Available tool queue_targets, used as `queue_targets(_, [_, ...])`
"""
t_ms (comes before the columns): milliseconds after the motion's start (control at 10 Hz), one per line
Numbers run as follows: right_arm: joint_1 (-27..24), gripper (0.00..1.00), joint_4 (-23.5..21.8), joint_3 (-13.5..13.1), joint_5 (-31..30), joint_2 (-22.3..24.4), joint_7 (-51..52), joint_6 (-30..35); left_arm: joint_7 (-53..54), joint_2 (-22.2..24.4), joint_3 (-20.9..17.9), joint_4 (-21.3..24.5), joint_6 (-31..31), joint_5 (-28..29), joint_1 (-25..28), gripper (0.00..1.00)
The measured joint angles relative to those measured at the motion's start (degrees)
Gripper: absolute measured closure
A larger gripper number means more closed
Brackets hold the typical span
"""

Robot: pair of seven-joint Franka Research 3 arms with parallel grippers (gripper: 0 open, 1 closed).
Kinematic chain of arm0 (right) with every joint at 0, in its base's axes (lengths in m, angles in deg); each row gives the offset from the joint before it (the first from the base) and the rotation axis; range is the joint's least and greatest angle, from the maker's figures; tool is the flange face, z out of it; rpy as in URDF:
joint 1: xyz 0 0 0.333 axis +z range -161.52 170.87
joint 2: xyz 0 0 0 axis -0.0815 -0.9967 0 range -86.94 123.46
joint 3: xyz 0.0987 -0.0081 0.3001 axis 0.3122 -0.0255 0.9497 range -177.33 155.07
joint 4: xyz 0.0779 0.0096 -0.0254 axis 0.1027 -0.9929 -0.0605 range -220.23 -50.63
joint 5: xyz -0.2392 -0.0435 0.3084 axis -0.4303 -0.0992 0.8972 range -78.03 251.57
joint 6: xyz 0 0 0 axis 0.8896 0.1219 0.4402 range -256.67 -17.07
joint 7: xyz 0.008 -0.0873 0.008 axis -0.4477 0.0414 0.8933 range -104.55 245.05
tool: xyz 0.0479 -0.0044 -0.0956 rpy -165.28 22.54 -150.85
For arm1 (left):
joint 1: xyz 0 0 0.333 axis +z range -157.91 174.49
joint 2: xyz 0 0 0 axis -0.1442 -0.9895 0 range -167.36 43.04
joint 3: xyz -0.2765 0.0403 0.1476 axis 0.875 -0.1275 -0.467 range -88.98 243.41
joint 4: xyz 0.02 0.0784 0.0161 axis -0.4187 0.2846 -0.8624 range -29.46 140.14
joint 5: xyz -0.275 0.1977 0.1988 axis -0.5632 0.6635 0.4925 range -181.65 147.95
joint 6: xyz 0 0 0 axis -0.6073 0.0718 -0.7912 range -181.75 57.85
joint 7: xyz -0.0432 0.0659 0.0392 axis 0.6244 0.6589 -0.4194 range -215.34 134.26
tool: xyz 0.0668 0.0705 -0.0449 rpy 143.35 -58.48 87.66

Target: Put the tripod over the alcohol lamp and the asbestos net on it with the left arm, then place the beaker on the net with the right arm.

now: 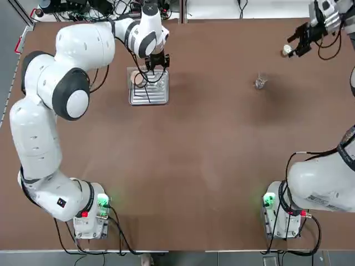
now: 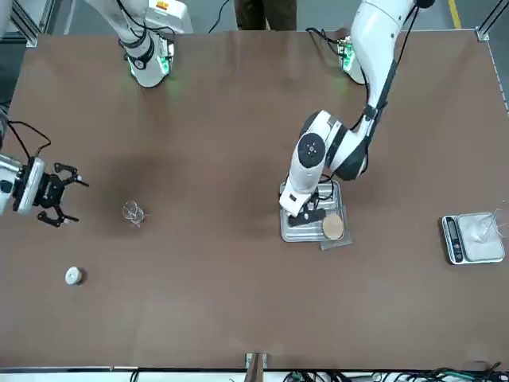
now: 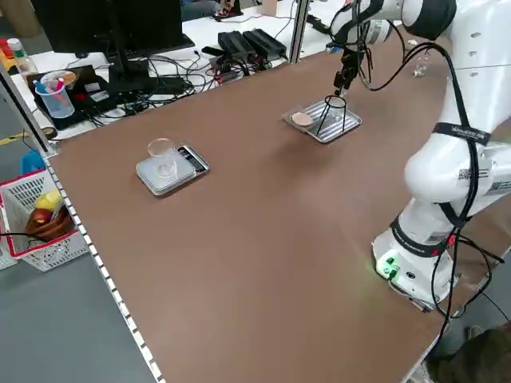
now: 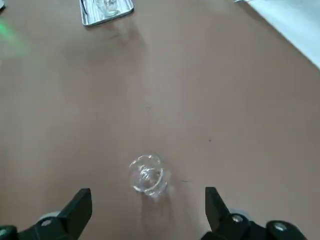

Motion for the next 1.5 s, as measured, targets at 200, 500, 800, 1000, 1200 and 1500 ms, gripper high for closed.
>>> queue_targets(200, [-1.95, 0.00, -3.50, 0.01, 0.10, -0.19, 3.92, -0.01, -0.54, -1.24, 0.05, 0.02, -0.88, 1.02, -0.20, 0.33])
queue_targets(500, [-5.22, 0.00, -7.22, 0.11, 3.17, -3.06, 13.82, -0.02, -1.13, -2.15, 0.08, 0.02, -1.08, 2.30, -0.21, 0.35])
queue_targets(800, [-10.72, 0.00, -7.46, 6.76, 7.04, -7.35, 19.95, -1.37, -1.25, -2.15, 0.07, 0.02, -1.14, 2.32, -0.17, 0.40])
queue_targets(1000, [-15.65, 0.00, -7.42, 12.11, 9.97, -10.57, 24.15, -3.14, -1.32, -2.15, 0.04, 0.01, -1.26, 2.32, -0.11, 0.47])
queue_targets(1200, [-17.64, 0.00, -7.09, 13.16, 11.94, -12.07, 26.20, -3.48, -1.38, -2.15, 0.00, 0.00, -1.42, 2.33, -0.05, 0.57])
queue_targets(1500, [-18.47, 0.00, -4.54, 14.14, 13.32, -15.24, 29.00, -3.48, -1.39, -2.15, 0.04, 0.02, -1.44, 2.34, -0.09, 0.57])
